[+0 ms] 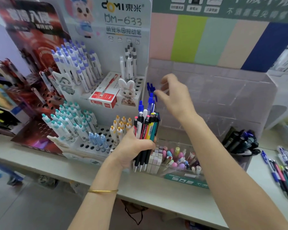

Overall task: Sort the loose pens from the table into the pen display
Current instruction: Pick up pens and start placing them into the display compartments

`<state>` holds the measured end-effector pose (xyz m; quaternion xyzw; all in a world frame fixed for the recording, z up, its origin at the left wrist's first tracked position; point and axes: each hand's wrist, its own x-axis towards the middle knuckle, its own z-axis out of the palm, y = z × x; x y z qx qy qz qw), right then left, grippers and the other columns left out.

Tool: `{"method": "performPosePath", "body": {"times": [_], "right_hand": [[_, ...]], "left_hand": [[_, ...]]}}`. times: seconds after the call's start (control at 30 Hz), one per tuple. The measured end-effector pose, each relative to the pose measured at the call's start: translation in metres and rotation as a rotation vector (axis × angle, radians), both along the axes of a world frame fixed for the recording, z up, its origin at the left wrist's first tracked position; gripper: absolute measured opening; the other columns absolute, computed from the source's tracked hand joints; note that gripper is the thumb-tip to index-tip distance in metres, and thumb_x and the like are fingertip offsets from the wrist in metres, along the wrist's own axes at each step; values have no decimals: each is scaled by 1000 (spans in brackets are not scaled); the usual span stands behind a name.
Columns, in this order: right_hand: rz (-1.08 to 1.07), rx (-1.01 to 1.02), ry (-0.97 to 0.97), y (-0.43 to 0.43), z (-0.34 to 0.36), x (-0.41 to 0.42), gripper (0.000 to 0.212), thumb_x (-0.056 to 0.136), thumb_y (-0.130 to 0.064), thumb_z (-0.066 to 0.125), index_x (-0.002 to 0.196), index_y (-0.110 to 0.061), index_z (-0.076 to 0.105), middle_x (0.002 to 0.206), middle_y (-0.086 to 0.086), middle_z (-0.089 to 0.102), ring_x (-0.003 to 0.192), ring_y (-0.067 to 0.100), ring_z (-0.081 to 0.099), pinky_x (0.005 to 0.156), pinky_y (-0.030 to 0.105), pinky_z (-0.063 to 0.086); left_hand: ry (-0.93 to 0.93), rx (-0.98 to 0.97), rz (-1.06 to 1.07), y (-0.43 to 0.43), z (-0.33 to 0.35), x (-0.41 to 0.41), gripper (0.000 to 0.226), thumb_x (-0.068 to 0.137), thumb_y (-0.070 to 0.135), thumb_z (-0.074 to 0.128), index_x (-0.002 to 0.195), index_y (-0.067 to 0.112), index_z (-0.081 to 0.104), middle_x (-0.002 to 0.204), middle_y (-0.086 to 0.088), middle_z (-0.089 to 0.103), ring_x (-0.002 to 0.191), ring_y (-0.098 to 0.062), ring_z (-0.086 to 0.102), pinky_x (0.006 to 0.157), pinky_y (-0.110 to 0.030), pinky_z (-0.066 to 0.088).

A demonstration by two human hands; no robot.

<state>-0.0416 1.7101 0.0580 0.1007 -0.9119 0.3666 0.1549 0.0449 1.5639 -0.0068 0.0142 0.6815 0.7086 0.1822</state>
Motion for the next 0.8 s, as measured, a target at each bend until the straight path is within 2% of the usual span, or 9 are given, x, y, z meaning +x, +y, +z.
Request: {"method": "performPosePath", "body": {"times": [0.07, 0.13, 0.2, 0.27, 0.33, 0.4, 0.6, 0.7, 0.8], "right_hand": [[19, -138, 63, 6, 8, 13, 13, 93, -22, 59, 100, -11, 63, 85, -1, 63, 73, 12, 57, 69, 27, 50], [168, -284, -152, 9, 18, 27, 23, 94, -30, 57, 94, -10, 69, 66, -8, 59, 54, 3, 52, 53, 16, 43], [308, -347, -414, 11, 22, 36, 34, 94, -34, 56, 101, -3, 69, 52, -13, 53, 45, -2, 47, 46, 11, 39], [400, -387, -526, 14, 23, 37, 30, 95, -30, 55, 102, -5, 69, 54, -16, 59, 47, -3, 52, 47, 11, 40], [444, -420, -565, 17, 21, 33, 20, 94, -27, 57, 95, -13, 71, 70, -13, 69, 58, -1, 60, 52, 14, 45], [458, -418, -558, 21, 18, 30, 17, 93, -24, 58, 87, -14, 70, 78, -10, 71, 68, 2, 64, 58, 17, 49], [358, -499, -358, 17, 11, 28, 25, 94, -22, 57, 72, -14, 66, 76, -7, 70, 66, 2, 63, 62, 17, 49], [284, -585, -313, 14, 14, 27, 27, 95, -21, 56, 71, -12, 65, 66, -9, 68, 60, -1, 59, 59, 13, 46], [178, -690, -223, 17, 24, 22, 29, 96, -20, 55, 69, -13, 62, 52, -13, 59, 45, -3, 48, 46, 9, 36]], "left_hand": [[7, 3, -16, 2, 1, -2, 47, 60, 9, 70, 105, 7, 57, 88, -9, 59, 84, -21, 61, 78, -34, 56], [22, -5, -42, 4, 3, -5, 46, 61, 8, 69, 104, 5, 56, 83, -7, 58, 79, -19, 60, 70, -30, 55], [33, -12, -77, 6, 4, -7, 46, 61, 7, 70, 105, 5, 56, 83, -8, 58, 77, -19, 60, 68, -30, 53], [35, -4, -121, 8, 7, -10, 45, 62, 5, 70, 104, 6, 55, 87, -11, 57, 80, -22, 59, 70, -33, 53], [35, -5, -166, 10, 10, -10, 43, 62, 5, 69, 102, 10, 54, 90, -12, 57, 82, -23, 58, 73, -35, 53], [25, 6, -197, 12, 12, -10, 44, 62, 5, 68, 103, 13, 53, 90, -10, 57, 83, -20, 58, 73, -33, 54], [9, 29, -240, 15, 19, -18, 48, 62, 4, 68, 106, 11, 52, 86, -7, 58, 77, -17, 60, 67, -29, 54], [5, 26, -268, 11, 19, -20, 45, 63, 3, 67, 104, 10, 53, 84, -5, 60, 77, -17, 60, 67, -30, 54], [-12, 38, -290, 11, 11, -17, 46, 65, 1, 66, 108, 5, 51, 83, -7, 58, 73, -16, 60, 62, -27, 50]]}}
